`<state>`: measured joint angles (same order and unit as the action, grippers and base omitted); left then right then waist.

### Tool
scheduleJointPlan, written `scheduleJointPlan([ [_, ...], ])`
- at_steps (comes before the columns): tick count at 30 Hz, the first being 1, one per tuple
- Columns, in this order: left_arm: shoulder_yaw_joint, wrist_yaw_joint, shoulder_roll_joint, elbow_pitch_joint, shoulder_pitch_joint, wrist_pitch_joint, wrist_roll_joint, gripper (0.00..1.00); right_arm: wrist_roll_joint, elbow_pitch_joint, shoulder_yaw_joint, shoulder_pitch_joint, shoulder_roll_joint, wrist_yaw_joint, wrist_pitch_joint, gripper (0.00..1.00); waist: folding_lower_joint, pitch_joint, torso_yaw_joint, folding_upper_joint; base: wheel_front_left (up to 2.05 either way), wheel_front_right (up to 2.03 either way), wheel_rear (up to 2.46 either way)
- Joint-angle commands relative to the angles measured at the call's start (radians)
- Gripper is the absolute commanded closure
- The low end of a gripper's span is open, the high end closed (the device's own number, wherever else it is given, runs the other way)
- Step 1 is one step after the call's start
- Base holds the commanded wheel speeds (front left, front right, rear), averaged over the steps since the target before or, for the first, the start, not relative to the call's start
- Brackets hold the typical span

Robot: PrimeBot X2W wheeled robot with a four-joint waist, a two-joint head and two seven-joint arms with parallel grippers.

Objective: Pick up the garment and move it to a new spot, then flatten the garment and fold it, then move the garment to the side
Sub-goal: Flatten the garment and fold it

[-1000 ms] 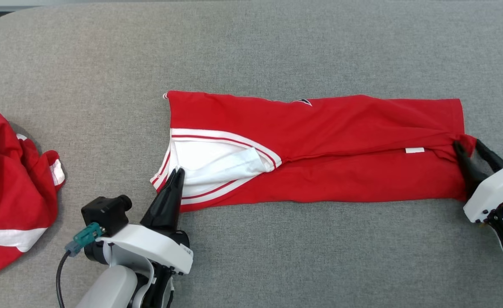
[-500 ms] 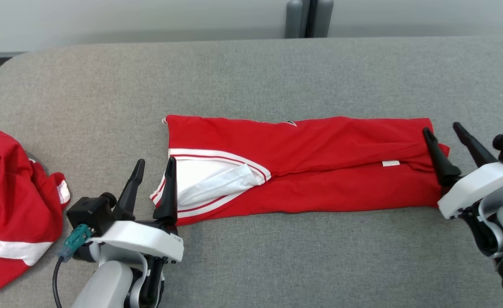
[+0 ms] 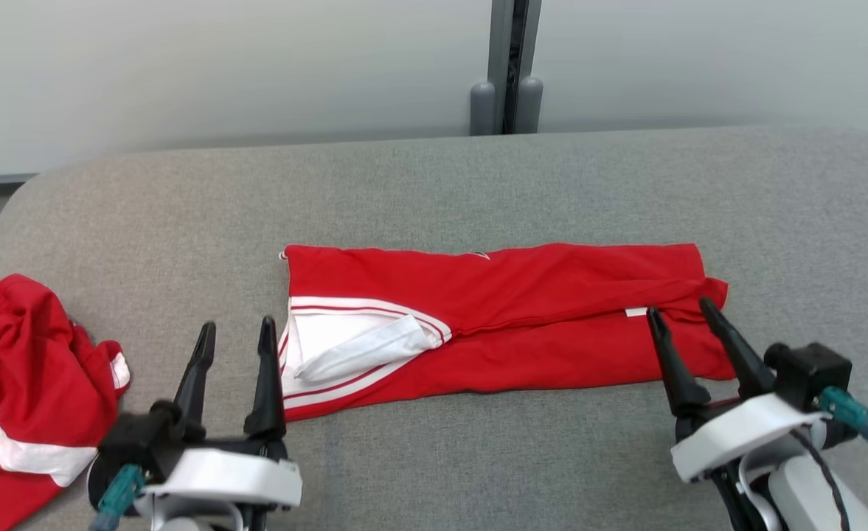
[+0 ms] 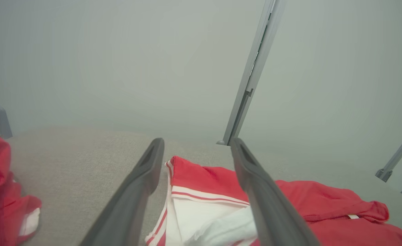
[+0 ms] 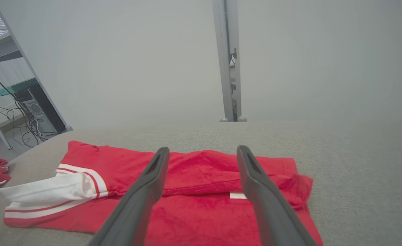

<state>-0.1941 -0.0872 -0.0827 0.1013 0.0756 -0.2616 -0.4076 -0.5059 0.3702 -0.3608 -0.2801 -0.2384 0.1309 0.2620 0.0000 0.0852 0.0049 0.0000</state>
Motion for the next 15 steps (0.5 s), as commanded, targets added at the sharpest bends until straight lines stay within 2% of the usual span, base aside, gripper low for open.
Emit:
scheduleJointPlan([
  [1,0.024,0.016,0.004,-0.005,-0.032,-0.004,0.018,0.0,0.031,-0.025,0.021,0.041,0.012,0.0,0.004,0.0,0.0,-0.025,-0.007,0.0,0.0,0.0,0.0],
  [9,0.072,0.053,0.028,-0.002,-0.145,-0.004,0.095,0.0,0.104,-0.077,0.096,0.177,0.059,0.0,0.003,0.0,0.0,-0.082,-0.006,0.0,0.0,0.0,0.0],
  [15,0.074,0.042,0.03,-0.028,-0.204,-0.005,0.117,0.0,0.096,-0.086,0.12,0.229,0.077,0.0,0.003,0.0,0.0,-0.114,-0.005,0.0,0.0,0.0,0.0],
])
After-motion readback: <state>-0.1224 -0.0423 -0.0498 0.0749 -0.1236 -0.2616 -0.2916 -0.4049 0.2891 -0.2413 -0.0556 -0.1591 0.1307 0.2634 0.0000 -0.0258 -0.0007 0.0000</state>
